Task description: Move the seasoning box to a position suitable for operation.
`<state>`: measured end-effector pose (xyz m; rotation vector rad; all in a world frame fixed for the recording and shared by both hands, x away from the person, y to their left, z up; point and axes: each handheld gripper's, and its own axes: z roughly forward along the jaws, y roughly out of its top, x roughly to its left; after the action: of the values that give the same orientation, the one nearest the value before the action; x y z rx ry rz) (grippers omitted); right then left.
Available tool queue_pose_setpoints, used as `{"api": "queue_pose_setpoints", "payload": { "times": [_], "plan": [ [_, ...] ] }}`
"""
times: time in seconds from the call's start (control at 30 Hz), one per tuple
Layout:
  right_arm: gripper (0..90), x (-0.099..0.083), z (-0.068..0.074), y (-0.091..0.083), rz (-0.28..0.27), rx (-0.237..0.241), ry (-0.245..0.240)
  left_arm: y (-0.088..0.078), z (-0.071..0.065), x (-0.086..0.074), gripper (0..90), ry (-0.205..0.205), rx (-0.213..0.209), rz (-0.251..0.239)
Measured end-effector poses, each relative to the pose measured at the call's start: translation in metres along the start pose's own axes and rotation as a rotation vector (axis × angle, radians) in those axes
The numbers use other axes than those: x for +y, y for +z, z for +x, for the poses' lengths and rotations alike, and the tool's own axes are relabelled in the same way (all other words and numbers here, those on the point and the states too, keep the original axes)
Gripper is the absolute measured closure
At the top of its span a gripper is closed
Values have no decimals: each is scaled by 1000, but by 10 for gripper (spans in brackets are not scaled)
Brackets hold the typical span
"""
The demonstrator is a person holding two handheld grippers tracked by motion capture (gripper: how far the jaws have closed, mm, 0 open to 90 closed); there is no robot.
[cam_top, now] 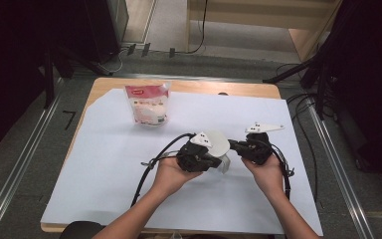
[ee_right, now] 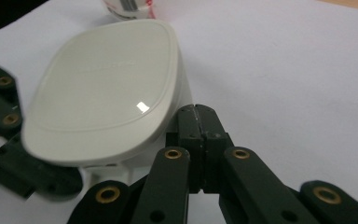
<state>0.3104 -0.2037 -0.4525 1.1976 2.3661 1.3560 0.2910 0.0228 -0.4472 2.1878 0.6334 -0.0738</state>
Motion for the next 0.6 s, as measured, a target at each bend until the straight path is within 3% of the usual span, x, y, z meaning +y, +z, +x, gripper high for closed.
{"api": "queue_pose_setpoints", "payload": {
  "times": [0.23,0.3,0.33,0.47,0.6],
  "plan": [
    [900,-4,6,-19,-3,9,-9,-22,1,-1,785,32,-35,12],
    [900,-5,8,-21,-9,10,-10,-25,2,-1,706,44,-57,19],
    [900,-6,10,-28,-13,12,-11,-29,6,-2,636,51,-78,49],
    [900,-9,11,-37,-20,14,-6,-37,14,-5,536,51,-64,69],
    [900,-12,13,-43,-23,17,1,-44,21,-8,469,44,-55,47]
  ]
}}
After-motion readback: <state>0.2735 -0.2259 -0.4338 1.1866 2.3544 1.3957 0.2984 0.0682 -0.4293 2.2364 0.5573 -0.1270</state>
